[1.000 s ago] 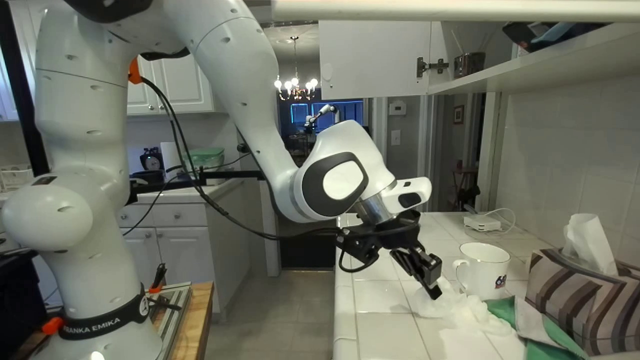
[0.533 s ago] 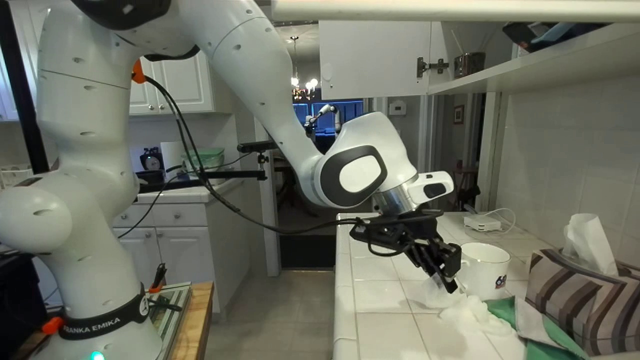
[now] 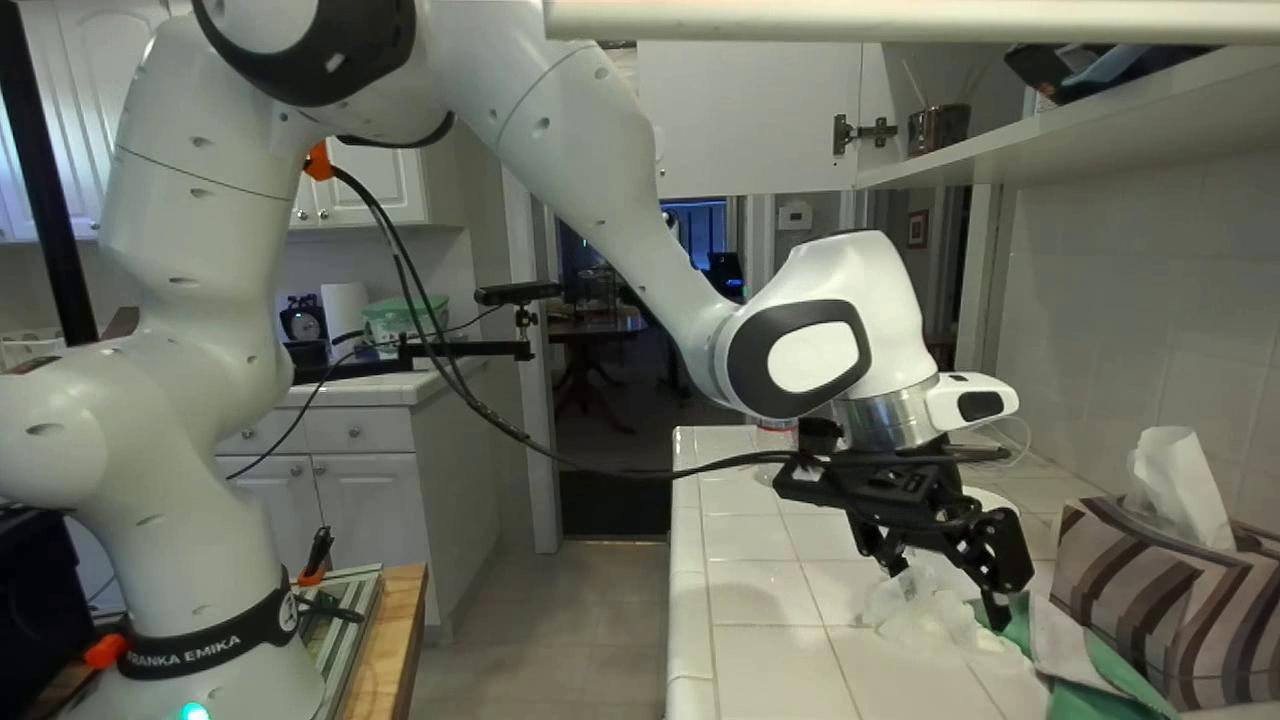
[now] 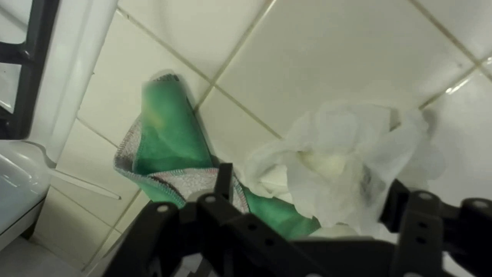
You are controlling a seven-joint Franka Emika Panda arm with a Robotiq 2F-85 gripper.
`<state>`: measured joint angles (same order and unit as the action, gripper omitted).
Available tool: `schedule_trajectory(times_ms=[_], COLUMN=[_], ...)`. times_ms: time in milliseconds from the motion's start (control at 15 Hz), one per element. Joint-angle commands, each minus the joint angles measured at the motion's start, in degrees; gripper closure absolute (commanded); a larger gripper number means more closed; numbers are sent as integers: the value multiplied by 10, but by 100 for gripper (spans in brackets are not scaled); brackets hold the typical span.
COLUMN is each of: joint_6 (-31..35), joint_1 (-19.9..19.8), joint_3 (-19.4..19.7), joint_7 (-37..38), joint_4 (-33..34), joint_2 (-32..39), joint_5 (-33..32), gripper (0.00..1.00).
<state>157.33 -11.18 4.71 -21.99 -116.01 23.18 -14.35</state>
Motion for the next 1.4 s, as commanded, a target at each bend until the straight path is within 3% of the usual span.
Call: schedule_trajectory(times_ms=[0,67,200,733,867,1333], joint_6=[-48,-53,-57,-60,-65,-64], joint_1=[-3,-3,-5,-21,-33,-55], joint_3=[-8,-9,-15,-47,-67,-122], joint_7=[-22,-25,-30,-69,-97,-173], joint_4=[36,35,32,38,38,-30], joint_2=[30,31,35,44,43,-8], joint_5=[8,7,12,37,59,143], gripper=[7,26,36,95,100,99])
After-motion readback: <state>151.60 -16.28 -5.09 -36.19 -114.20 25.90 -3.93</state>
